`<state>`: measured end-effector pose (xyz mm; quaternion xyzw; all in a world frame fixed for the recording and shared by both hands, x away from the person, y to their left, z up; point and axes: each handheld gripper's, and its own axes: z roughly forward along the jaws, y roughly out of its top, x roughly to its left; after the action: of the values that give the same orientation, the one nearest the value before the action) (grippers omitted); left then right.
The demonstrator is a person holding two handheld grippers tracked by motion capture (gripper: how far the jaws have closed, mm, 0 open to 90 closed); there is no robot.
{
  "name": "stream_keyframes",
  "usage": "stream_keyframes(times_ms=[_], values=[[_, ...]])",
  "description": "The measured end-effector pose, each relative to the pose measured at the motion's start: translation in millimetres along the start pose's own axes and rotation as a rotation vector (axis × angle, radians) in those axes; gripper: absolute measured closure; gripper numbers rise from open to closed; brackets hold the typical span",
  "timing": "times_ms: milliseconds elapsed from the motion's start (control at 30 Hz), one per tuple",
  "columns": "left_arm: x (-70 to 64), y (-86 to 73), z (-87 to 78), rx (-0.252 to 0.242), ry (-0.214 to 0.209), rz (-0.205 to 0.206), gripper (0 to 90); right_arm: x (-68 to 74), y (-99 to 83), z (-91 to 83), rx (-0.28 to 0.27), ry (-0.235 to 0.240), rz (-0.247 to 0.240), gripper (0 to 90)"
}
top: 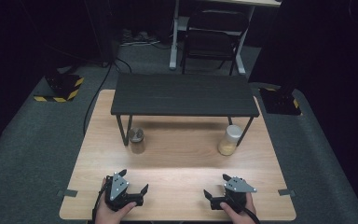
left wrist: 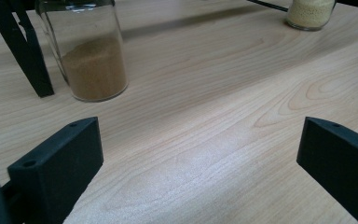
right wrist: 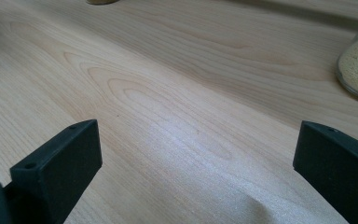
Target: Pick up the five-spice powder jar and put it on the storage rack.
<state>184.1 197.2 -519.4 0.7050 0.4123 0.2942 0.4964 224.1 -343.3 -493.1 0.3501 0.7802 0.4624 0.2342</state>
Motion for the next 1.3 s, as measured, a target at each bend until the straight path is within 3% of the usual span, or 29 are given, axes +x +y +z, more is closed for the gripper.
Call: stream_keyframes(times_ms=[600,900,1300], values=[[8.8,3.5,2.2,-0.047,0.046,-0.016,0.6,-0.9,-0.1,0.0,0.0,0.004,0.001,0.5],[13.2,10.8,12.3,-0.053,0.063,-0.022,0.6,-1.1,-0.1,0.0,-0.001,0.006,0.0,0.5],[23.5,18.6,32.6,-0.056,0.085,-0.061,0.6,-2.8,-0.7,-0.1,-0.004,0.013,0.005,0.5]])
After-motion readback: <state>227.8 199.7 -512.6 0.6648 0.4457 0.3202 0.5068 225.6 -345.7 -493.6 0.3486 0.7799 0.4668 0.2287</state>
